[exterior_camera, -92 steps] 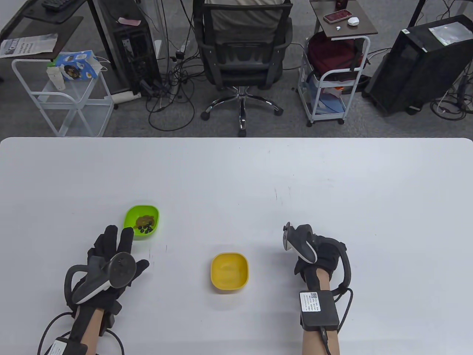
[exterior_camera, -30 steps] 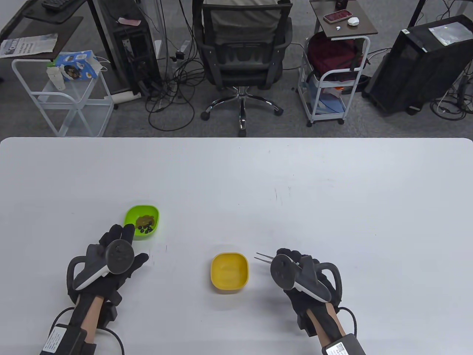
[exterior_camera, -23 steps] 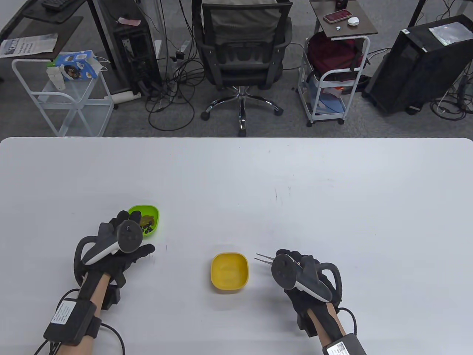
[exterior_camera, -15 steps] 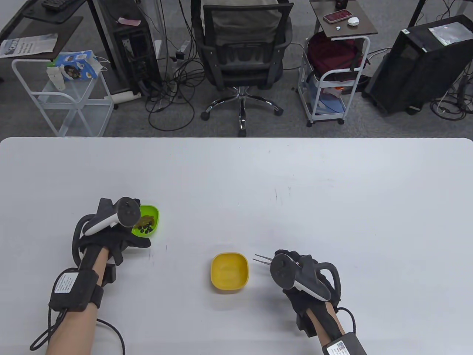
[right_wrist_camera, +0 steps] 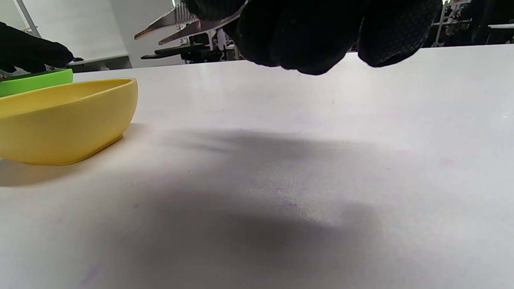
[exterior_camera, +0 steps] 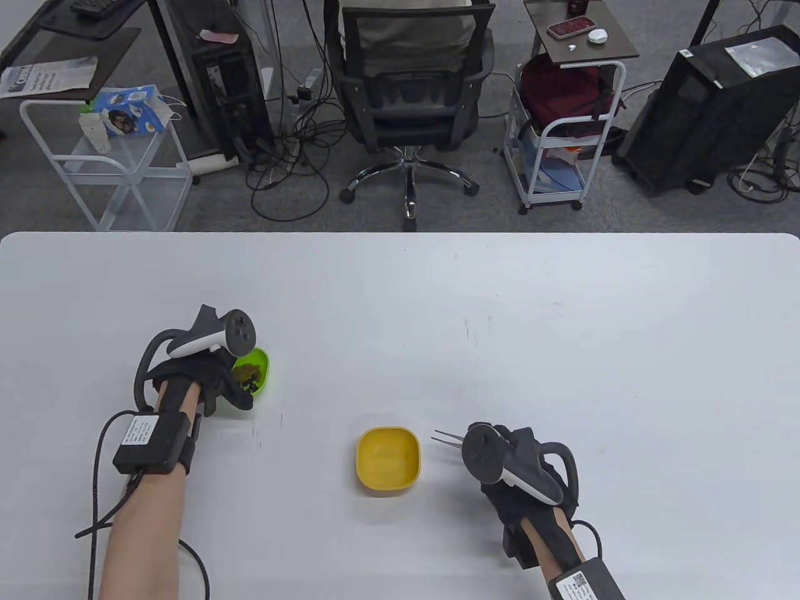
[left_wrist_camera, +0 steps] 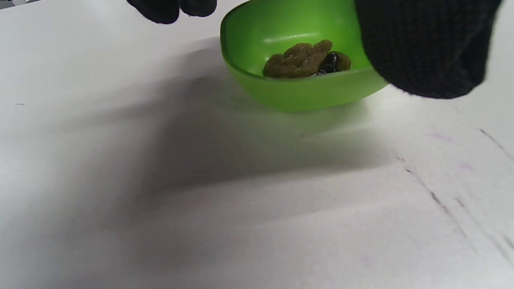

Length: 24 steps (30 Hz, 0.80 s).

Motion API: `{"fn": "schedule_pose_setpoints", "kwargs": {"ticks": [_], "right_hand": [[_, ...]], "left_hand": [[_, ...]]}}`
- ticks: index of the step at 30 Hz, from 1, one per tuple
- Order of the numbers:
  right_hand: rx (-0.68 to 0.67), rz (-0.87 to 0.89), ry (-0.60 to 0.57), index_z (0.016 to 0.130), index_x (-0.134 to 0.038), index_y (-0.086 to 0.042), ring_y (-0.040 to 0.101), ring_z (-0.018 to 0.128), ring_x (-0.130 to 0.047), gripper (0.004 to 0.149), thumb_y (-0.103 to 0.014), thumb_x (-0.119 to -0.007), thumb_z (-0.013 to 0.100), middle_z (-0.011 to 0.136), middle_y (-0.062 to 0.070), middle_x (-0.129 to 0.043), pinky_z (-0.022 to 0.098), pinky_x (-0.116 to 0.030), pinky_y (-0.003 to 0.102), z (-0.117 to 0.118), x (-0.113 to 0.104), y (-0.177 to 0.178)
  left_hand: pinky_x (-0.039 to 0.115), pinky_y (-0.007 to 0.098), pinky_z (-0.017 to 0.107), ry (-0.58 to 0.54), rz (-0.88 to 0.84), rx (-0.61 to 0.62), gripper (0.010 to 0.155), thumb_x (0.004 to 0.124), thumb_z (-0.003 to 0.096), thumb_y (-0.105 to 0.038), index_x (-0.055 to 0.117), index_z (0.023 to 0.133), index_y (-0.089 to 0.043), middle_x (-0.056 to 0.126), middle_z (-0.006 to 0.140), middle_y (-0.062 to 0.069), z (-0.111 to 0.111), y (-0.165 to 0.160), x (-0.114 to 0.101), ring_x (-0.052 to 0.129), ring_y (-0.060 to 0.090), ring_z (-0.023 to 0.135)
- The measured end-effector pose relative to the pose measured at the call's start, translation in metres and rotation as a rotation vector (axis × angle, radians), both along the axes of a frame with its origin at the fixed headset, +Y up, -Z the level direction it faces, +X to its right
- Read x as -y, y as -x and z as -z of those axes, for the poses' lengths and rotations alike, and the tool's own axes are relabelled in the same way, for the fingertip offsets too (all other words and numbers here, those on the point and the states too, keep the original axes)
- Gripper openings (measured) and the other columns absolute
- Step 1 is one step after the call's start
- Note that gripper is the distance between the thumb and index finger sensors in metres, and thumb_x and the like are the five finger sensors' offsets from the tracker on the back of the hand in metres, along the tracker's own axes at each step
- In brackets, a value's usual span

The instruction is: Pick coffee beans with tweezers into small dish

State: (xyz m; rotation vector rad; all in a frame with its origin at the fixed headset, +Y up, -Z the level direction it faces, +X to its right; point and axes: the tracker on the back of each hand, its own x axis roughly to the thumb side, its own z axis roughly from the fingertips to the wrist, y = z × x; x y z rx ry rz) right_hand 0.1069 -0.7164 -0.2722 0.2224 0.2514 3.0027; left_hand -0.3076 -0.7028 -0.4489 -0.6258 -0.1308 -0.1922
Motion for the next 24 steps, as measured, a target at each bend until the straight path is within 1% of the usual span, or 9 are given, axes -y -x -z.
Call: {"fn": "schedule_pose_setpoints", "kwargs": {"ticks": [5,7,9,11,15,17,18,20,24], "right_hand": [[-0.003,-0.002,0.001,0.1,-0.051,-0.015,0.025,0.062,-0.087,0.05,-0.027,-0.058,0.052,0.082,0.007,-0.08,0.071,-0.067,0.06,0.0,0.0,0.001],[-0.003,-0.002,0.0,0.1,-0.051,-0.015,0.025,0.062,-0.087,0.05,-0.027,-0.058,0.053,0.081,0.007,-0.08,0.071,-0.068,0.06,0.0,0.0,0.001],[-0.003,0.0,-0.009,0.1,-0.051,-0.015,0.024,0.062,-0.088,0.049,-0.027,-0.058,0.052,0.081,0.007,-0.08,0.07,-0.068,0.059,0.0,0.0,0.001],[-0.002,0.0,-0.013,0.1,-0.052,-0.015,0.024,0.062,-0.088,0.049,-0.027,-0.058,0.052,0.081,0.007,-0.08,0.07,-0.068,0.059,0.0,-0.001,0.001],[0.002,0.01,-0.019,0.1,-0.051,-0.015,0.024,0.062,-0.088,0.049,-0.027,-0.058,0.052,0.081,0.007,-0.08,0.07,-0.068,0.059,0.0,-0.001,0.0],[0.001,0.007,-0.024,0.1,-0.052,-0.015,0.024,0.062,-0.088,0.05,-0.027,-0.058,0.052,0.081,0.007,-0.081,0.07,-0.068,0.059,-0.001,-0.003,-0.001],[0.0,0.008,-0.029,0.1,-0.052,-0.015,0.024,0.062,-0.088,0.049,-0.027,-0.058,0.052,0.081,0.006,-0.081,0.07,-0.069,0.059,-0.002,-0.003,-0.001],[-0.001,0.009,-0.029,0.1,-0.052,-0.015,0.024,0.061,-0.088,0.049,-0.027,-0.058,0.052,0.081,0.007,-0.081,0.07,-0.069,0.059,-0.002,-0.005,-0.001],[0.0,0.003,-0.029,0.1,-0.052,-0.015,0.024,0.061,-0.088,0.049,-0.027,-0.058,0.053,0.081,0.007,-0.081,0.07,-0.069,0.058,-0.001,-0.004,0.0]], "left_hand": [[0.06,0.057,0.086,0.003,-0.011,-0.008,0.124,0.088,0.0303,-0.061,0.016,0.121,-0.019,0.026,0.132,0.017,0.002,0.005,0.008,0.059,0.042,0.121],[0.065,0.054,0.085,-0.026,-0.051,0.014,0.121,0.09,0.0295,-0.059,0.024,0.122,-0.018,0.04,0.132,0.018,0.002,0.004,0.008,0.071,0.039,0.117],[0.067,0.053,0.084,-0.045,-0.023,0.03,0.121,0.091,0.0286,-0.059,0.026,0.122,-0.018,0.043,0.131,0.017,0.0,0.003,0.009,0.075,0.038,0.115],[0.067,0.052,0.084,-0.059,-0.026,0.037,0.122,0.091,0.0286,-0.059,0.024,0.122,-0.018,0.043,0.131,0.017,-0.001,0.005,0.012,0.076,0.037,0.114],[0.069,0.053,0.083,-0.098,-0.095,0.041,0.121,0.092,0.0297,-0.059,0.026,0.122,-0.015,0.046,0.129,0.018,-0.005,0.012,0.016,0.079,0.037,0.11],[0.071,0.053,0.082,-0.142,-0.118,0.046,0.12,0.092,0.03,-0.059,0.03,0.122,-0.013,0.05,0.128,0.018,-0.008,0.014,0.017,0.082,0.038,0.108],[0.071,0.054,0.081,-0.145,-0.122,0.045,0.12,0.092,0.03,-0.06,0.031,0.122,-0.012,0.052,0.127,0.019,-0.01,0.015,0.017,0.083,0.038,0.107],[0.071,0.055,0.081,-0.138,-0.136,0.05,0.119,0.09,0.0308,-0.062,0.033,0.122,-0.01,0.054,0.126,0.021,-0.013,0.014,0.015,0.083,0.039,0.106],[0.071,0.056,0.08,-0.177,-0.177,0.08,0.119,0.089,0.0306,-0.064,0.036,0.122,-0.008,0.056,0.126,0.022,-0.024,0.009,0.005,0.083,0.041,0.104]]}}
